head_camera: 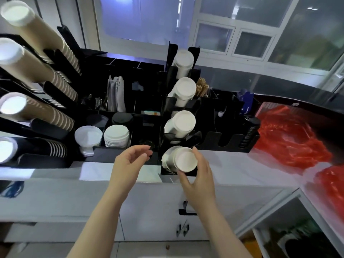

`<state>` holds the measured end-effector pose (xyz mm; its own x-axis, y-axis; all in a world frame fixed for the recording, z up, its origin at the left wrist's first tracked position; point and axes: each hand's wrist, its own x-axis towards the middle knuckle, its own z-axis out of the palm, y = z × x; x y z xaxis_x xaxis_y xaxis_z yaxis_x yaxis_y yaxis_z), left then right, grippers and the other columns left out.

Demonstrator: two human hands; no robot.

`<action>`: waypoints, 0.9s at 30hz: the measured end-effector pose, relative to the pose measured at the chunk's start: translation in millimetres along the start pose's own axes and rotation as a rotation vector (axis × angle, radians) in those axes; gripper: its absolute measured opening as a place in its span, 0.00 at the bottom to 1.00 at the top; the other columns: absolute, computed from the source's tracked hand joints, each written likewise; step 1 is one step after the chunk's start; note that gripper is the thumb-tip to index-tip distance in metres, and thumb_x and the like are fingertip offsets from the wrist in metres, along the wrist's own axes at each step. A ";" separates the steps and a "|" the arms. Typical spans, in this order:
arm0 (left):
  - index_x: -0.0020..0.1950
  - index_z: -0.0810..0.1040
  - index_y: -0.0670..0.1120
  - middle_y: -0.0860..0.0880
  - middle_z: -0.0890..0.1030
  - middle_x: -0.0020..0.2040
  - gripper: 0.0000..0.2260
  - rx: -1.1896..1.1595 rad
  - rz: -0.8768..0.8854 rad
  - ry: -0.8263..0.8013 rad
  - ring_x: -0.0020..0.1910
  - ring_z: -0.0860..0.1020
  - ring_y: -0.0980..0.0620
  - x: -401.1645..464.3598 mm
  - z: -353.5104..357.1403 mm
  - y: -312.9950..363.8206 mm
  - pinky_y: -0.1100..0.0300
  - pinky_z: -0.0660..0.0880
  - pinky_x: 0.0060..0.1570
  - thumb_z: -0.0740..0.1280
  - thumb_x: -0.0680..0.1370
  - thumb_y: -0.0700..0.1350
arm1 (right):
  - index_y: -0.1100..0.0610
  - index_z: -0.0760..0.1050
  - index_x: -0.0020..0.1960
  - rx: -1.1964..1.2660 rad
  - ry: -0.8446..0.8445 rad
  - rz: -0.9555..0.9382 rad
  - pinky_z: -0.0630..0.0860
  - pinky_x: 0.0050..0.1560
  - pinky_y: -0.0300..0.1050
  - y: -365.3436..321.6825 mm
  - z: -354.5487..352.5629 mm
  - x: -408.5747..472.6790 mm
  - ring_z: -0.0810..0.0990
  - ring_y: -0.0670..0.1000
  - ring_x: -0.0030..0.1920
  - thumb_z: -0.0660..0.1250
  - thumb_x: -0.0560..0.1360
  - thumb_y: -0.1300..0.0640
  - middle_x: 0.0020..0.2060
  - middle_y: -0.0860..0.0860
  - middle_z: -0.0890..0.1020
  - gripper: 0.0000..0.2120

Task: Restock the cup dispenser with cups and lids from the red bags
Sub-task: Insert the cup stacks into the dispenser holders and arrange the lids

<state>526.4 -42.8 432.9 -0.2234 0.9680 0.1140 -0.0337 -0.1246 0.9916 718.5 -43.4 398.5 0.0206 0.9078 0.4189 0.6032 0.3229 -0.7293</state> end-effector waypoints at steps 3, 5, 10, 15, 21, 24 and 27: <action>0.51 0.81 0.49 0.51 0.85 0.46 0.12 0.004 -0.010 -0.017 0.46 0.82 0.58 3.7 2.2 -4.6 0.72 0.75 0.43 0.63 0.78 0.34 | 0.43 0.61 0.72 0.027 0.025 0.023 0.60 0.57 0.20 0.8 1.8 3.9 0.64 0.33 0.63 0.72 0.72 0.50 0.62 0.33 0.66 0.32; 0.51 0.81 0.50 0.52 0.85 0.46 0.13 0.008 -0.011 -0.030 0.47 0.82 0.58 6.4 4.0 -8.3 0.72 0.74 0.44 0.63 0.78 0.34 | 0.44 0.63 0.71 0.040 0.010 0.048 0.63 0.57 0.26 2.4 -0.4 5.9 0.66 0.37 0.63 0.73 0.71 0.49 0.62 0.35 0.68 0.32; 0.51 0.81 0.52 0.54 0.85 0.46 0.14 0.024 -0.022 -0.078 0.49 0.82 0.56 18.6 8.2 -13.6 0.67 0.75 0.47 0.63 0.78 0.35 | 0.42 0.67 0.67 0.241 -0.111 0.111 0.69 0.62 0.35 6.4 -12.8 11.1 0.70 0.39 0.64 0.73 0.68 0.46 0.63 0.37 0.72 0.30; 0.50 0.81 0.55 0.54 0.85 0.46 0.13 0.037 0.002 -0.131 0.48 0.82 0.57 43.0 14.8 -8.5 0.61 0.74 0.51 0.64 0.77 0.36 | 0.44 0.75 0.61 0.480 -0.030 0.268 0.75 0.53 0.34 7.1 -18.0 21.9 0.77 0.41 0.59 0.64 0.72 0.43 0.55 0.39 0.80 0.17; 0.48 0.81 0.59 0.55 0.85 0.45 0.14 0.074 0.064 -0.181 0.46 0.81 0.59 74.1 17.8 -6.0 0.66 0.74 0.45 0.66 0.76 0.39 | 0.45 0.78 0.52 0.472 0.226 0.302 0.74 0.49 0.39 4.1 -17.8 42.1 0.79 0.41 0.51 0.64 0.79 0.56 0.47 0.38 0.82 0.07; 0.51 0.79 0.61 0.60 0.83 0.49 0.16 0.059 0.155 -0.180 0.50 0.80 0.61 90.5 17.8 -0.8 0.72 0.74 0.45 0.66 0.77 0.38 | 0.43 0.76 0.56 0.477 0.307 0.288 0.74 0.47 0.36 -5.2 -19.6 58.2 0.78 0.38 0.51 0.67 0.77 0.57 0.50 0.38 0.81 0.11; 0.57 0.75 0.63 0.60 0.80 0.56 0.16 0.069 0.177 -0.282 0.55 0.78 0.63 105.3 22.7 3.8 0.67 0.74 0.50 0.68 0.76 0.42 | 0.42 0.72 0.63 0.469 0.259 0.245 0.74 0.50 0.33 -17.9 -18.3 80.5 0.77 0.39 0.57 0.68 0.76 0.55 0.58 0.41 0.78 0.18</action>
<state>524.9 63.6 450.1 0.0587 0.9560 0.2874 0.0495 -0.2903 0.9556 724.0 19.0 455.2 0.3449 0.8947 0.2839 0.1409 0.2497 -0.9580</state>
